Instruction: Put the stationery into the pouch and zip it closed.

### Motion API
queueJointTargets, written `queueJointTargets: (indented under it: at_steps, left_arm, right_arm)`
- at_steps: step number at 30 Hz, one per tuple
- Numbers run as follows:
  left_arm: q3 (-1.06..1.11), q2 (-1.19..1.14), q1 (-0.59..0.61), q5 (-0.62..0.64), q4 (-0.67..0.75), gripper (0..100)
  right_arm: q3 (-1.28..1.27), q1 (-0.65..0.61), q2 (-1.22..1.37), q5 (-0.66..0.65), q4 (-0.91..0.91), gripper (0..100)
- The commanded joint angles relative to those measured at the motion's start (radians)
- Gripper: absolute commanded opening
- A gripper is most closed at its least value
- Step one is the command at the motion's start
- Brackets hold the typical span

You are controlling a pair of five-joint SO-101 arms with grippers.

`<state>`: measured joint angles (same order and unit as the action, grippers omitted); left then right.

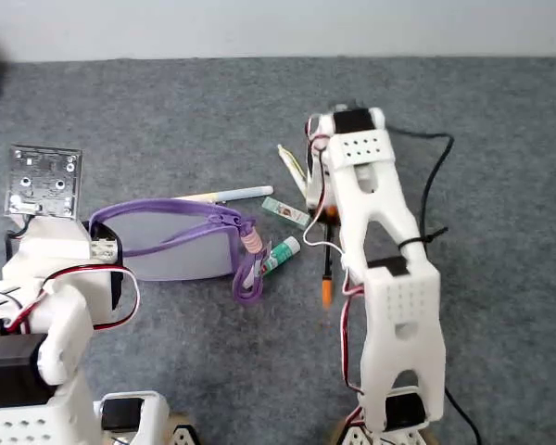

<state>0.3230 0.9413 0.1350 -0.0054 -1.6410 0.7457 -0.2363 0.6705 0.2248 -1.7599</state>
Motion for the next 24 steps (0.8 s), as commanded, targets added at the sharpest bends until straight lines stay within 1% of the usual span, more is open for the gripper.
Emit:
queueJointTargets:
  at_steps: [1, 9, 14, 18, 24]
  left_arm:
    - [0.038, -0.009, -0.003, 0.011, 0.002, 1]
    - [0.038, -0.009, -0.003, 0.011, 0.002, 1]
    - [0.038, -0.009, -0.003, 0.011, 0.003, 1]
    - [0.041, -0.009, -0.003, 0.012, 0.015, 1]
    - [0.041, -0.009, -0.003, 0.012, 0.017, 1]
  right_arm:
    - [-0.077, -0.035, -0.263, -0.032, -0.038, 0.8]
    - [-0.342, -0.108, -0.756, -0.043, -0.035, 0.8]
    - [-0.374, -0.188, -0.983, -0.068, -0.018, 0.8]
    - [-0.374, -0.249, -1.129, -0.072, 0.094, 0.8]
    - [-0.374, -0.367, -1.273, -0.112, 0.335, 0.8]
